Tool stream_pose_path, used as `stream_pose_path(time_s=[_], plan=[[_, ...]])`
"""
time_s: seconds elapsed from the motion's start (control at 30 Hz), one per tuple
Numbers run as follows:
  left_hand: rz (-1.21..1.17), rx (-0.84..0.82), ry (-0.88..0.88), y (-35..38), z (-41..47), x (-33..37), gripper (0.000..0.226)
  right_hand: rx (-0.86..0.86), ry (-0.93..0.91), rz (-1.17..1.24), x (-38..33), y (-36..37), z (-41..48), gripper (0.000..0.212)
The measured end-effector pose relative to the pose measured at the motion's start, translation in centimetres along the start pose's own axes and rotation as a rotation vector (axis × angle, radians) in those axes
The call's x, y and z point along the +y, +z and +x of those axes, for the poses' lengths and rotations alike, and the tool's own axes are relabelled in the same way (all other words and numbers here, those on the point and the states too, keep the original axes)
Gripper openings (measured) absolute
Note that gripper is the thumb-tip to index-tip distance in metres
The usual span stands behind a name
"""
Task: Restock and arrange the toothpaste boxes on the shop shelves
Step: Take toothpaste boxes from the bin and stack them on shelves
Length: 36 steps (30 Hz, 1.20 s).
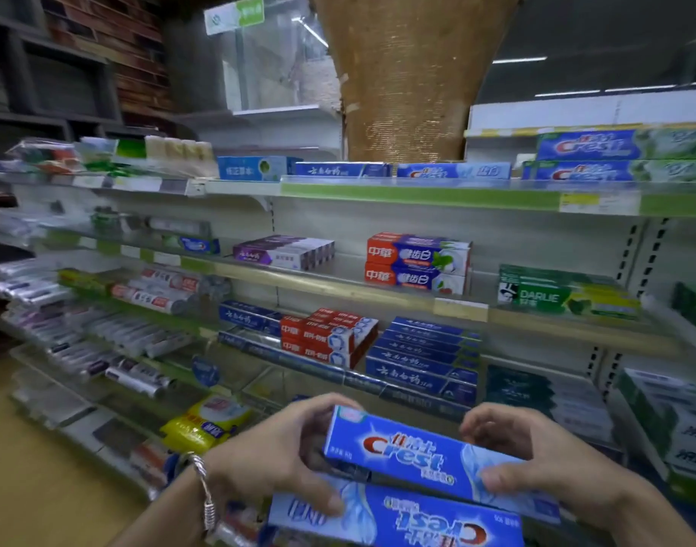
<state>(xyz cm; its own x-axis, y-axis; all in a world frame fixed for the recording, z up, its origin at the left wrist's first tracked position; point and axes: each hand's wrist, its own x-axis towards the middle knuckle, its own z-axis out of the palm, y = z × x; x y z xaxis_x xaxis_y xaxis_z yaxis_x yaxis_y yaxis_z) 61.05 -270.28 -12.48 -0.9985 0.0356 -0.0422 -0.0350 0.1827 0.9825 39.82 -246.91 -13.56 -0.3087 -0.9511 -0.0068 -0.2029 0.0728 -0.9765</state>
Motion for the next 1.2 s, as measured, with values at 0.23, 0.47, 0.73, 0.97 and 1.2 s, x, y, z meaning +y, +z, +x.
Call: stream_pose_path(time_s=[0.23, 0.47, 0.73, 0.97, 1.2], plan=[[-0.018, 0.190, 0.010, -0.2, -0.4, -4.0, 0.063, -0.027, 0.057, -0.101, 0.8, 1.7, 0.5, 0.051], [-0.081, 0.292, 0.128, 0.8, 3.5, -4.7, 0.046, 0.248, 0.068, -0.178, -0.2, 2.3, -1.1, 0.038], [-0.172, 0.241, 0.306, 4.6, 9.1, -1.0, 0.046, 0.922, -0.070, -0.099, 0.3, 2.0, -6.5, 0.053], [-0.022, 0.258, 0.445, 9.7, 13.2, 3.1, 0.039, 0.834, -0.052, 0.222, -0.3, -1.6, -13.4, 0.077], [0.042, 0.366, 0.494, 17.0, 17.0, 4.9, 0.033, 0.723, -0.041, -0.044, 0.0, -5.4, -20.3, 0.093]])
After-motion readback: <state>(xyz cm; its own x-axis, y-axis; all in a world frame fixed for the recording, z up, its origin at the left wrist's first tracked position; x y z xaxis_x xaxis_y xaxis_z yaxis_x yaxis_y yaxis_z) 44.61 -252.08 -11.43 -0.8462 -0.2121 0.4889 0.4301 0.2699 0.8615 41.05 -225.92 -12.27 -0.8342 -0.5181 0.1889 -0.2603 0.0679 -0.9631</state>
